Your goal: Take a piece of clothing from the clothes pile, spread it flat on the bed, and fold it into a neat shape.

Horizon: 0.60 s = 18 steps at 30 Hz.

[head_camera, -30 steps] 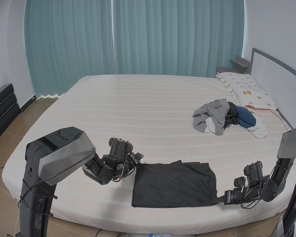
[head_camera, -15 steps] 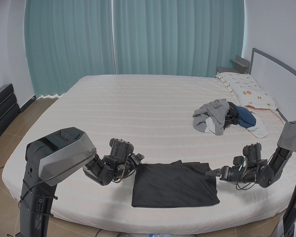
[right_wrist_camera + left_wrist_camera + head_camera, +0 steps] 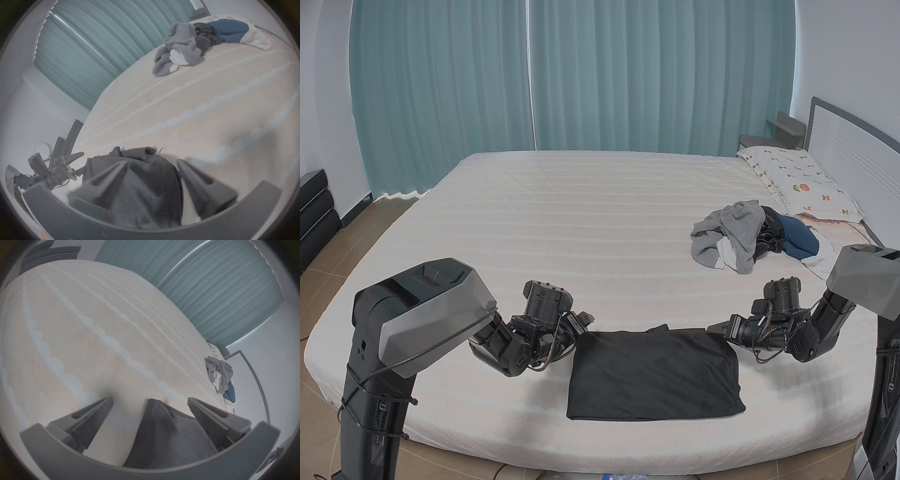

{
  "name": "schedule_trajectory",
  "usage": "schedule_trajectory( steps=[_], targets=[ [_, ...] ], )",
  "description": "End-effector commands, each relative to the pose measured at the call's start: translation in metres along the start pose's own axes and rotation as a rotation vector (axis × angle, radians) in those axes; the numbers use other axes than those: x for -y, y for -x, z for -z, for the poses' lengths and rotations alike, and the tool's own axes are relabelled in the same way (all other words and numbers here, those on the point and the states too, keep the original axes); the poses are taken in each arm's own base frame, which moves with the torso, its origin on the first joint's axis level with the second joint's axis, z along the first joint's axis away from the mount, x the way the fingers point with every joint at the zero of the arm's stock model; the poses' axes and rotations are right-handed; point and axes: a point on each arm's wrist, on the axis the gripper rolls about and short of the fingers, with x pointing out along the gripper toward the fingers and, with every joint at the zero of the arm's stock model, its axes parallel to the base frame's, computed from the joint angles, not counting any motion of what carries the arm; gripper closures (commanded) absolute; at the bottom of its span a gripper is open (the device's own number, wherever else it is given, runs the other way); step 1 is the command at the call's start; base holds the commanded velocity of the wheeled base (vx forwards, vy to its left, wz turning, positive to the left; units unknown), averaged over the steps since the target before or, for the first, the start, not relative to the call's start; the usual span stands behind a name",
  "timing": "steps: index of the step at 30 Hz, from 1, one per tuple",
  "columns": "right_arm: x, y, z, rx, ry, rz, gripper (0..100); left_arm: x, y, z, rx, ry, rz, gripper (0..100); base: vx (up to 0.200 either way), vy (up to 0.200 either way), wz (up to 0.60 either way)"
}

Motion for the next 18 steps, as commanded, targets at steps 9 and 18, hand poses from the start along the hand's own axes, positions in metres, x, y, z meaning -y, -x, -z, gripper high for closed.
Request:
schedule_trajectory(
  steps=[9, 18],
  targets=[
    [0.005, -0.003, -0.005, 0.018, -0.045, 0.003, 100, 0.004, 0.000, 0.004, -0.006, -0.007, 0.009, 0, 0.000, 0.000, 0.00],
    [0.004, -0.003, -0.005, 0.022, -0.063, 0.000, 100, 0.007, -0.001, 0.014, -0.026, -0.047, 0.013, 100, 0.000, 0.000, 0.00]
  ],
)
